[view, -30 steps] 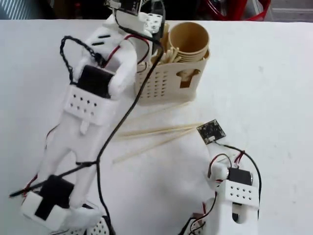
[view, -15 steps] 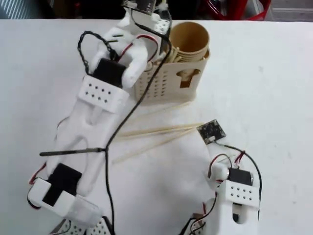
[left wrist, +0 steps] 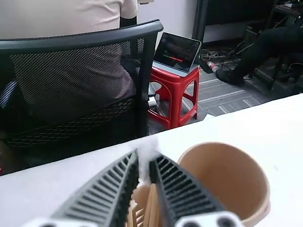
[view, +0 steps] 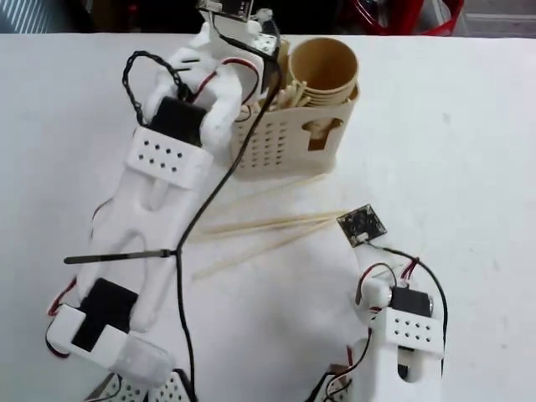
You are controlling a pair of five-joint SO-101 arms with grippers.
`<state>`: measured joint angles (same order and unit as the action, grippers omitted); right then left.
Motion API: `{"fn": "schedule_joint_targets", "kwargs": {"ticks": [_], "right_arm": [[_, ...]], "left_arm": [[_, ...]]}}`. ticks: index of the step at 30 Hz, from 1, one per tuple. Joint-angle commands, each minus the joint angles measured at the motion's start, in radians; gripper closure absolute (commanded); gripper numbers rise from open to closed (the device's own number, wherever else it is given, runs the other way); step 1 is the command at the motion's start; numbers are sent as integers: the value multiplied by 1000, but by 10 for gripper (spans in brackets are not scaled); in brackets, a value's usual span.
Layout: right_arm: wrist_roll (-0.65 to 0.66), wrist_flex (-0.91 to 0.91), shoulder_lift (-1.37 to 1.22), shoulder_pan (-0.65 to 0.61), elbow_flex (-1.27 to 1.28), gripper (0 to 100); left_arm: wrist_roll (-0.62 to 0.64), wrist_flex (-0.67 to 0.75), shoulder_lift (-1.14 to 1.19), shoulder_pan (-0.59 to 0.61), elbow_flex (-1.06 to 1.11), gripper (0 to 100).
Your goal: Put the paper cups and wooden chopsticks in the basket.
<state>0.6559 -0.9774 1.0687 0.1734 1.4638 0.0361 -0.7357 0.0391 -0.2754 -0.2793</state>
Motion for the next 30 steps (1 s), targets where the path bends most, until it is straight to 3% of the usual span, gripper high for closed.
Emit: {"fn": "schedule_joint_targets", "kwargs": {"ticks": [1, 16, 22, 26, 30], "right_arm": [[9, 13, 13, 1, -3, 981], [9, 13, 13, 1, -3, 981], [9, 13, 13, 1, -3, 981], [9, 13, 13, 1, -3, 979], [9, 73, 13, 8, -3, 978]], "left_arm": [[11, -9, -7, 4, -43, 940], [5, -9, 4, 61, -72, 936], [5, -26, 128, 67, -170, 939], [29, -121, 147, 162, -222, 940], [195, -327, 96, 328, -270, 936]]}}
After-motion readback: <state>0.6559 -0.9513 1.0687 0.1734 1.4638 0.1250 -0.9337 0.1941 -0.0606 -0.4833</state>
